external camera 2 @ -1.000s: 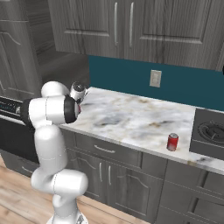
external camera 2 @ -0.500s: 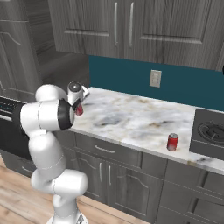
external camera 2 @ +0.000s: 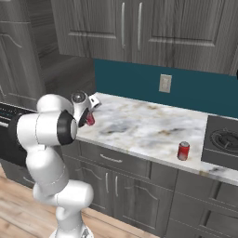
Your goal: Four empty soda cans are scattered around the kitchen. Gather all the cans and cluster them next to the stove for recycling.
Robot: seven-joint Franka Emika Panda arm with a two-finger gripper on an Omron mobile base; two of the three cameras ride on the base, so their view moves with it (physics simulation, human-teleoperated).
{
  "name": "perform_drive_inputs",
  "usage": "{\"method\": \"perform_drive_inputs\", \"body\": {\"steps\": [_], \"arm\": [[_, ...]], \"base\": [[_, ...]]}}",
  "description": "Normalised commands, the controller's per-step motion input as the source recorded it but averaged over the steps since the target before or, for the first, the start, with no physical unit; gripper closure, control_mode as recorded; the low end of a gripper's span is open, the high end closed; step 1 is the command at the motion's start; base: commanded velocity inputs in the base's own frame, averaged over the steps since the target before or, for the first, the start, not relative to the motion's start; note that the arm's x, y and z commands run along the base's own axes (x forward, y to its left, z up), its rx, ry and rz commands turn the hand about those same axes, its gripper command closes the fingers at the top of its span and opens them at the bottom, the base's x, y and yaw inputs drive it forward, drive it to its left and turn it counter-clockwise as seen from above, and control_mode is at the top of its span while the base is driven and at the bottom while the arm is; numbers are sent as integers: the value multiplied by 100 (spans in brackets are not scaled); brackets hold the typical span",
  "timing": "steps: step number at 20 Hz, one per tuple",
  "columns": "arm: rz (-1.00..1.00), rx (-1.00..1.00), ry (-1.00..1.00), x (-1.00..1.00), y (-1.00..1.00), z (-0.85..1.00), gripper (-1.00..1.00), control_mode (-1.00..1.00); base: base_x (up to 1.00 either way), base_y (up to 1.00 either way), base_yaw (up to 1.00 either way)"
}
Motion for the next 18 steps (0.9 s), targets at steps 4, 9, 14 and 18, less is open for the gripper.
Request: {"method": "perform_drive_inputs", "body": {"steps": [4,9,14,18], "arm": [[-20,0,0,-4,-31,12,100,-100],[-20,0,0,-1,-35,9,100,-100],[-19,2,0,-3,-44,10,100,-100],[-20,4,0,-8,-47,12,100,-100]], "base": [[0,0,0],[0,0,0],[0,0,0],[0,0,0]]}}
